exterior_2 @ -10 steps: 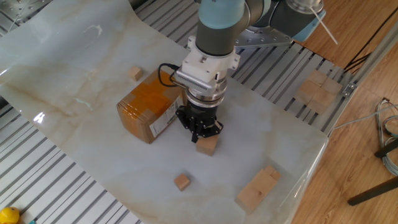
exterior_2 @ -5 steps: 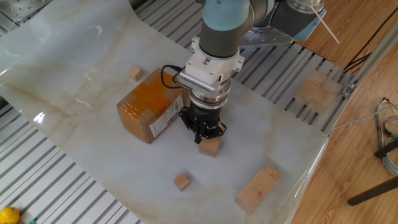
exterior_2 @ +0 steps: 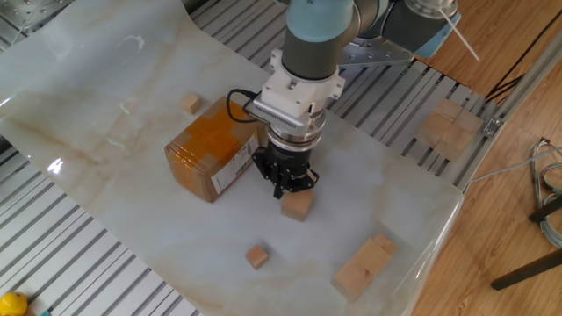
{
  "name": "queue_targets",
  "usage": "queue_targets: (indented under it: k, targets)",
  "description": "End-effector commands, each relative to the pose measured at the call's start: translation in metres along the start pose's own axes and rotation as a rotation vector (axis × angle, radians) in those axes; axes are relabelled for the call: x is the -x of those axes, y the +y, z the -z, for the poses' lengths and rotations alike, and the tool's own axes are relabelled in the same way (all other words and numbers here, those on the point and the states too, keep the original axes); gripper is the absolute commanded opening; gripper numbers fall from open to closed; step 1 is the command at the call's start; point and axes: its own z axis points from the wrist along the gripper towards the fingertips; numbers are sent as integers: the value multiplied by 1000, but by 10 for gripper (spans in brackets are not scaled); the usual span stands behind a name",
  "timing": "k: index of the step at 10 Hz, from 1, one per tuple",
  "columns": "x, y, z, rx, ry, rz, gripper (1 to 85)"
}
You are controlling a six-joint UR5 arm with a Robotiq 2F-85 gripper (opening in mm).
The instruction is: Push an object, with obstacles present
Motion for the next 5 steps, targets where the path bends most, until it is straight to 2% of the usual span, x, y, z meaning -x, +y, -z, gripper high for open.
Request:
queue_targets:
  k: [1,3,5]
  targets:
    - [6,-11,10,1,27,6,13]
    - [11,-14,20,35,29,0,13]
    - [3,-13,20,37,61,-8,13]
